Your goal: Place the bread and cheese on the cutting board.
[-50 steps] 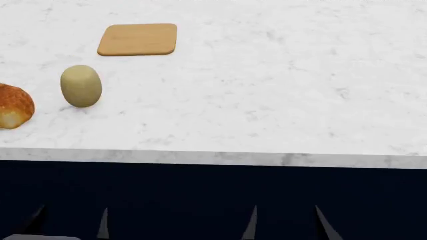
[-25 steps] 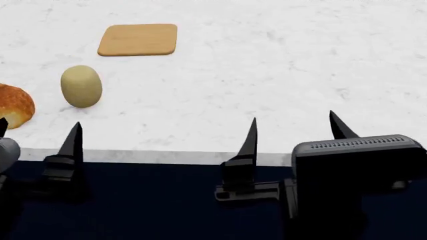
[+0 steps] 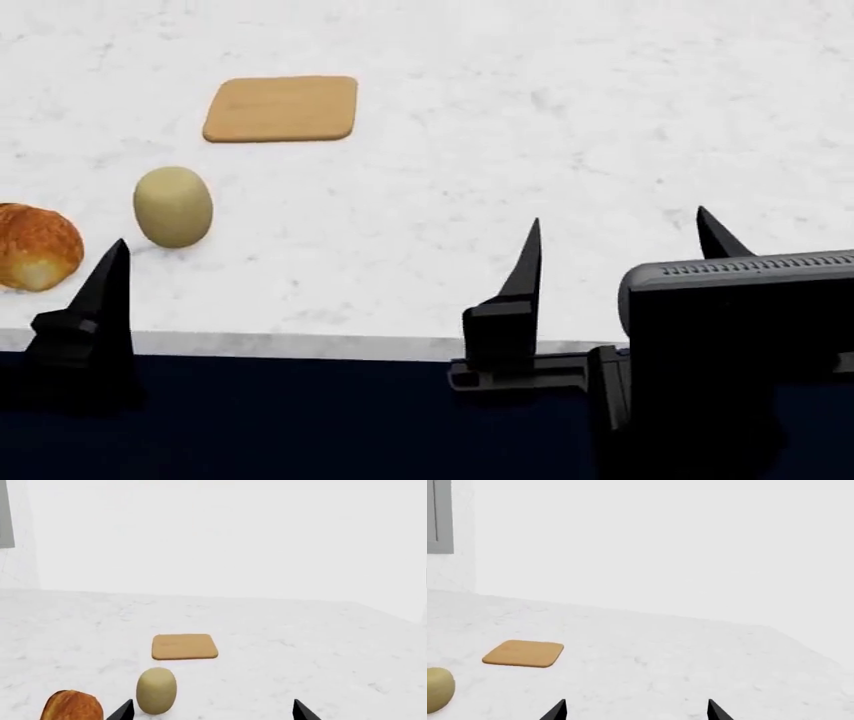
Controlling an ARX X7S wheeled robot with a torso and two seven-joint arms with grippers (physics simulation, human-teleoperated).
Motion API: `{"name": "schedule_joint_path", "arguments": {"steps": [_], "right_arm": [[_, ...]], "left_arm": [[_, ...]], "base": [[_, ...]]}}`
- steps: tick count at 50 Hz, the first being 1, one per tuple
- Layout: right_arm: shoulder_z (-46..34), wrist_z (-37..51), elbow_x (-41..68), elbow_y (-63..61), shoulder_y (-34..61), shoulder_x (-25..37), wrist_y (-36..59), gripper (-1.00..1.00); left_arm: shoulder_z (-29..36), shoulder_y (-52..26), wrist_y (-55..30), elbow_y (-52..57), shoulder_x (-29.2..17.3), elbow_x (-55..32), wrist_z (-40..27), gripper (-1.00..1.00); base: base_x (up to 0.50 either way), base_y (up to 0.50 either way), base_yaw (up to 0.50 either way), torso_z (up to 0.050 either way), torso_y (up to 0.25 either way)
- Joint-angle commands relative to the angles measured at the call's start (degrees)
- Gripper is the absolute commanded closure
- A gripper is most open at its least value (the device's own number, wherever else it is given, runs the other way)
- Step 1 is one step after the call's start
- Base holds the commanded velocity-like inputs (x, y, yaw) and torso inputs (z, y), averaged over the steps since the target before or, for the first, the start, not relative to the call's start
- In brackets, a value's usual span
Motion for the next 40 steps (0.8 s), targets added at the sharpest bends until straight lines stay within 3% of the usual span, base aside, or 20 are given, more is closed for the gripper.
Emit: {"name": "schedule_joint_path", "arguments": {"steps": [1,20,27,40], "right_arm": [[2.6,1.3,3.0,-0.7,-0.2,-0.2,1.3,-1.0],[1.0,3.4,4.5,1.3,-1.9,1.3,-1.2,-1.0],[1.8,3.1,5.5,-0.1,-1.9,1.6,-2.7,-1.0],[3.4,3.2,7.6,0.2,-3.1,1.7,-5.6,-1.0]], "left_arm": [[-4.6,-0.2,-1.2,0.8,0.8,-4.3,-0.8,-1.0],[-3.9,0.1,0.7,-0.6,-0.8,-6.1,-3.5,-1.0],[-8.2,-3.4,-4.9,0.3,-0.5,-13.2,-8.6,-1.0],[-10.0,-5.9,-4.1,-3.5,-3.6,-31.4,-23.6,-1.0]], "base": [[0.0,0.0,0.0,0.05,0.0],[0.0,0.0,0.0,0.05,0.0],[0.0,0.0,0.0,0.0,0.0],[0.34,0.1,0.0,0.0,0.0]]}}
